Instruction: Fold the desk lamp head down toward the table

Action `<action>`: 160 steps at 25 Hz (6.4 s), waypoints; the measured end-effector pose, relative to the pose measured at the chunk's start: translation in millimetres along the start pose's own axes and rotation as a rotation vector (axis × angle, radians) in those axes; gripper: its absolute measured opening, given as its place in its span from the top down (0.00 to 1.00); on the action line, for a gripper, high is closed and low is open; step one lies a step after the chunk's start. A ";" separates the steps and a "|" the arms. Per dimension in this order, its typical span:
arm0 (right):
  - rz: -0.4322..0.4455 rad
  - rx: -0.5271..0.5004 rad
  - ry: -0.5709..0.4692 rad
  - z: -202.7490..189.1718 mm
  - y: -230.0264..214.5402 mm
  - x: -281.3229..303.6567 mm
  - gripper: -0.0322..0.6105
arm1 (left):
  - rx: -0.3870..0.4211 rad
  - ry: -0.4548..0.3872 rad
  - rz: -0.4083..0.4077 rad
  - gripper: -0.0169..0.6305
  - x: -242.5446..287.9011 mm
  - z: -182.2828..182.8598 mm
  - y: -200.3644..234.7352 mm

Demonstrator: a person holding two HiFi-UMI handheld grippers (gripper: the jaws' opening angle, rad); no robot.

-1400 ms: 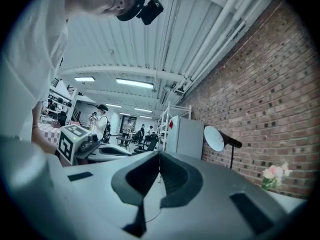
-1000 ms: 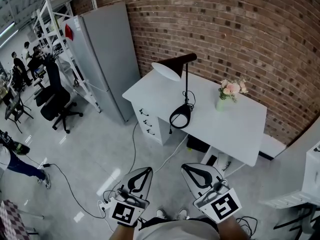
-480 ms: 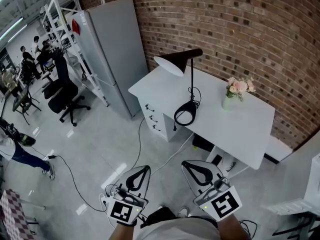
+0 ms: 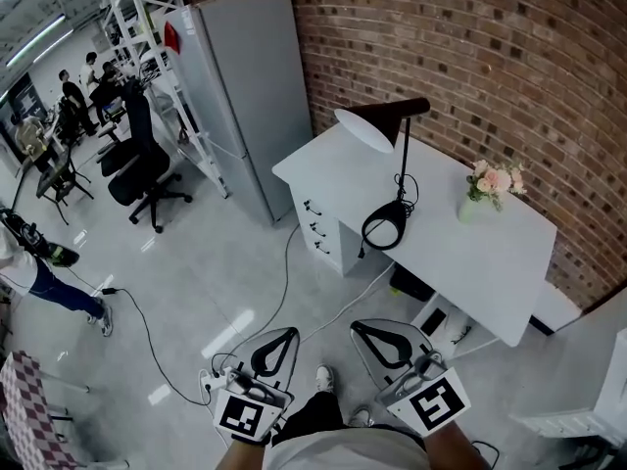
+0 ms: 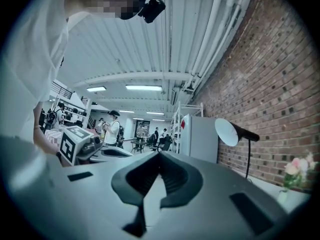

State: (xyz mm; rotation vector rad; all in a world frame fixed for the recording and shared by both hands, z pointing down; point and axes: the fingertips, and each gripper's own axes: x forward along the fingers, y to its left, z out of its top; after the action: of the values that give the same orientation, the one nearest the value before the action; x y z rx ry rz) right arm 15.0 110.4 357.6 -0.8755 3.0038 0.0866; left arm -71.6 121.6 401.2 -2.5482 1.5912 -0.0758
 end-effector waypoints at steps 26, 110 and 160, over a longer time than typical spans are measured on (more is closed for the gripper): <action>-0.174 -0.073 0.059 2.9 -100.5 118.4 0.92 | -0.106 -0.060 -0.205 0.96 142.1 -24.9 105.2; -0.320 -0.531 0.183 45.0 -246.9 190.5 0.66 | -0.155 -0.092 -0.209 0.96 250.6 -28.3 146.3; -0.260 -0.353 0.334 -52.4 -254.9 185.0 0.66 | -0.122 -0.065 -0.191 0.96 260.9 -32.5 137.5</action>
State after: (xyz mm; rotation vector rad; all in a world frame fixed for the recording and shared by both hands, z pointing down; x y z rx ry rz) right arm -3.8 -206.4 392.3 -1.4364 3.1918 0.5313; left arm -82.8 -174.8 406.1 -2.7589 1.3664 0.0861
